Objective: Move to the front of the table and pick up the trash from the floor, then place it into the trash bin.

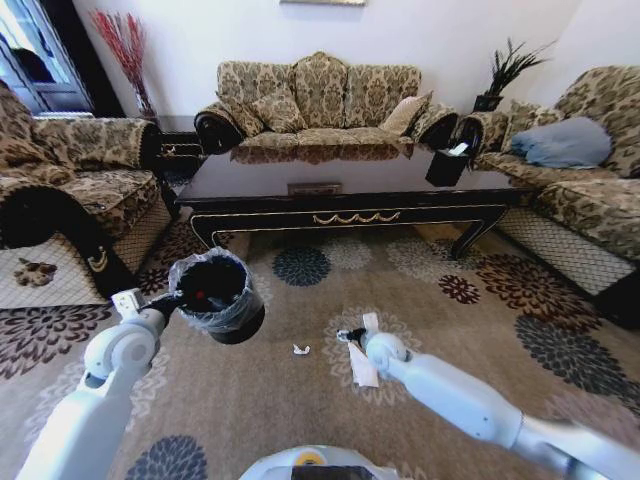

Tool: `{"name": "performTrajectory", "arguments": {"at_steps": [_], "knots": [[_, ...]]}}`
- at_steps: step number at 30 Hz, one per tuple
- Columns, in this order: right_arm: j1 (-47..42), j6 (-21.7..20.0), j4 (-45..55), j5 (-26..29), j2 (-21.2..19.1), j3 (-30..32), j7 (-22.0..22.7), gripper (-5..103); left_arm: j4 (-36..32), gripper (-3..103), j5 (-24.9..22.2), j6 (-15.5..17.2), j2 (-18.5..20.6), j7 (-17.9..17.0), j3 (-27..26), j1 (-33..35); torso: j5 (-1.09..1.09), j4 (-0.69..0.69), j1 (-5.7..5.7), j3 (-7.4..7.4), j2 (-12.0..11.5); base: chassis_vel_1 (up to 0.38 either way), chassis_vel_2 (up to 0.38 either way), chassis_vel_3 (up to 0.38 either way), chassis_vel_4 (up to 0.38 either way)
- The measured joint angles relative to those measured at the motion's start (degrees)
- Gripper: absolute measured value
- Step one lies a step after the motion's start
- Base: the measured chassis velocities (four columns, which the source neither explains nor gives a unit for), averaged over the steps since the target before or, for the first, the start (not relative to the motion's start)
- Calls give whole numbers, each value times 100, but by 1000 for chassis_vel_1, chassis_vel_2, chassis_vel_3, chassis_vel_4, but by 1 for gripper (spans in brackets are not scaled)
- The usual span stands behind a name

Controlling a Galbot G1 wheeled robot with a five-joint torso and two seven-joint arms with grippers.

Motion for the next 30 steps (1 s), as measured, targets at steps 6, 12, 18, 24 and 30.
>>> {"name": "performTrajectory", "arguments": {"at_steps": [6,12,18,24,30], "knots": [[-240,988,-69,-311,-291,-272,-684,100,-157,3,36,5,-60,0,-30,52,-1,-1,0,0,0,0,0,0,0],[-249,1670,-349,-437,-539,-670,-1152,100,-344,3,106,5,-200,26,-29,109,-1,0,0,1,0,0,0,0,0],[-351,1774,-564,-476,-504,-755,-1168,100,-385,3,113,-3,-276,59,-5,24,0,-1,0,1,0,0,0,0,0],[-443,1744,-719,-473,-444,-790,-1144,100,-347,3,198,-5,-290,68,30,-3,-1,0,0,1,0,0,0,0,0],[-423,1552,-1086,-590,-279,-896,-1061,100,-377,3,286,-6,-293,90,36,52,-1,-1,0,1,0,0,0,0,0]]}}
